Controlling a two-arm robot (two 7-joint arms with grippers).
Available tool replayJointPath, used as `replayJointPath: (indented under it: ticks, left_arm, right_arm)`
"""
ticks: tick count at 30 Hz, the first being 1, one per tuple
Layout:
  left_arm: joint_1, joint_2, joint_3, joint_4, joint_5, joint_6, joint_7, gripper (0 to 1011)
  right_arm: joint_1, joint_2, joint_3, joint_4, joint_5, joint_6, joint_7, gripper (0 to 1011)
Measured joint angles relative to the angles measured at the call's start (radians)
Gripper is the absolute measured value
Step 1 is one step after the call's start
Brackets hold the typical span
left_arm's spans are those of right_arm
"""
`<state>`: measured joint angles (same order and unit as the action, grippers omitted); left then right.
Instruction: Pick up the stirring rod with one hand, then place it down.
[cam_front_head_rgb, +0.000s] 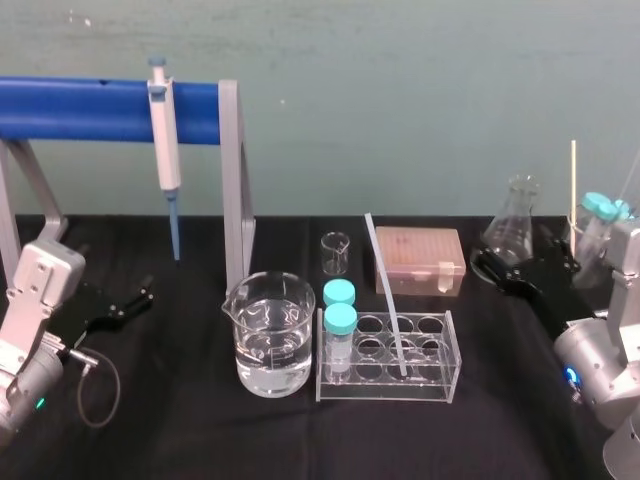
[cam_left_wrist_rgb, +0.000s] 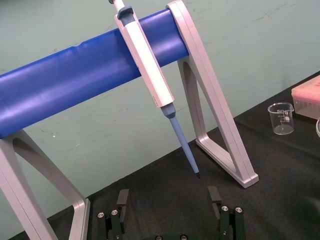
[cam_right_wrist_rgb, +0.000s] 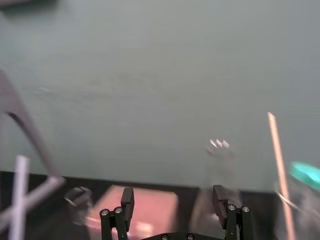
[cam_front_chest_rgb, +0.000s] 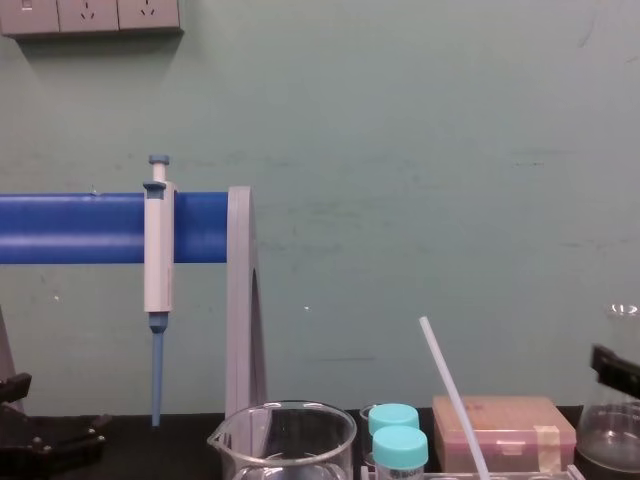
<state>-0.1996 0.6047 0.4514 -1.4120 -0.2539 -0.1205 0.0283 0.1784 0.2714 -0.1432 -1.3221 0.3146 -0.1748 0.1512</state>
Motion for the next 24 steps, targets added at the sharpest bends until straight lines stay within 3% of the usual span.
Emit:
replayJointPath:
  ticks: [7, 24]
  left_arm:
    - [0.0, 0.0, 0.0, 0.0, 0.0, 0.0, 0.0, 1000]
    - [0.0, 0.0, 0.0, 0.0, 0.0, 0.0, 0.0, 1000]
  right_arm:
    - [-0.008, -0.018, 0.024, 0.047, -0.028, 0.012, -0.035, 1000]
    - [-0.007, -0.015, 0.02, 0.041, -0.025, 0.009, -0.032, 1002]
